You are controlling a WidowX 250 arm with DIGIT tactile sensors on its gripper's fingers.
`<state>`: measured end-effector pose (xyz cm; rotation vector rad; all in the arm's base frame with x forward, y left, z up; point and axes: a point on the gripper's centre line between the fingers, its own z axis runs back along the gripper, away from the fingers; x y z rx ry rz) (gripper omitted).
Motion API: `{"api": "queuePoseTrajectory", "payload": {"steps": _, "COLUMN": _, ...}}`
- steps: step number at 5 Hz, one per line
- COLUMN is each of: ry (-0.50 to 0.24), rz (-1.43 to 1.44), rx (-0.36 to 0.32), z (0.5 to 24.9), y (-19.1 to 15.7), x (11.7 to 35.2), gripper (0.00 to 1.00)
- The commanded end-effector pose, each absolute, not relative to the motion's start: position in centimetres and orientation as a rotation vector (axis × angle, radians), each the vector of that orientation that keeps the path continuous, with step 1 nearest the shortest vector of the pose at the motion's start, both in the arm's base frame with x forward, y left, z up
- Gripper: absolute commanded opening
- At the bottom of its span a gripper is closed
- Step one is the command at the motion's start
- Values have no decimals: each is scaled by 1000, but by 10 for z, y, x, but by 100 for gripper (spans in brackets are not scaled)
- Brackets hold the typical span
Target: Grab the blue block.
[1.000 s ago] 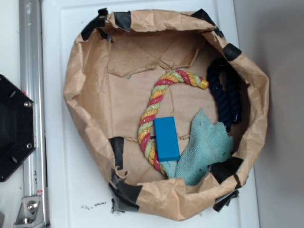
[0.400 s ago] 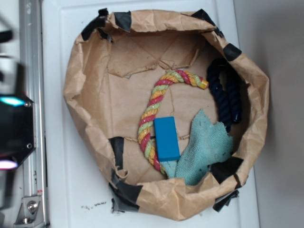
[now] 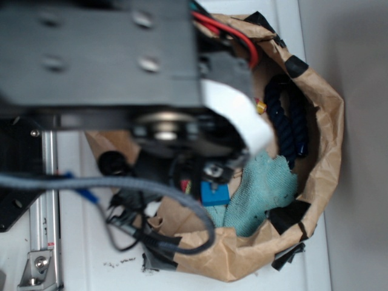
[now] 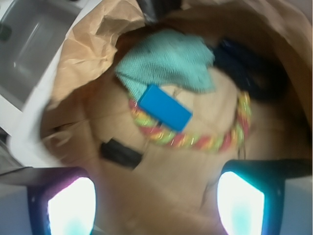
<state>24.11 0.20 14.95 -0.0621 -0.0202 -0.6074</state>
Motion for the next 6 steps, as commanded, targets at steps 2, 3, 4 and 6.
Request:
{"api": "queuePoseTrajectory", "payload": {"steps": 2, "ry": -63, "rz": -997, "rx": -20, "z": 102, "y": -4, "x": 245, "gripper": 100}}
{"api": "queuePoseTrajectory", "payload": {"steps": 3, "ry": -63, "rz": -997, "rx": -20, "z": 102, "y": -4, "x": 245, "gripper": 100}}
{"api": "queuePoseTrajectory", "payload": {"steps": 4, "ry": -63, "rz": -997, "rx": -20, "z": 102, "y": -4, "x": 245, "gripper": 100}}
{"api": "queuePoseTrajectory", "payload": {"steps": 6, "ry": -122, "rz": -979, "rx": 41, "z": 115, "y": 10, "x": 272, "gripper": 100}}
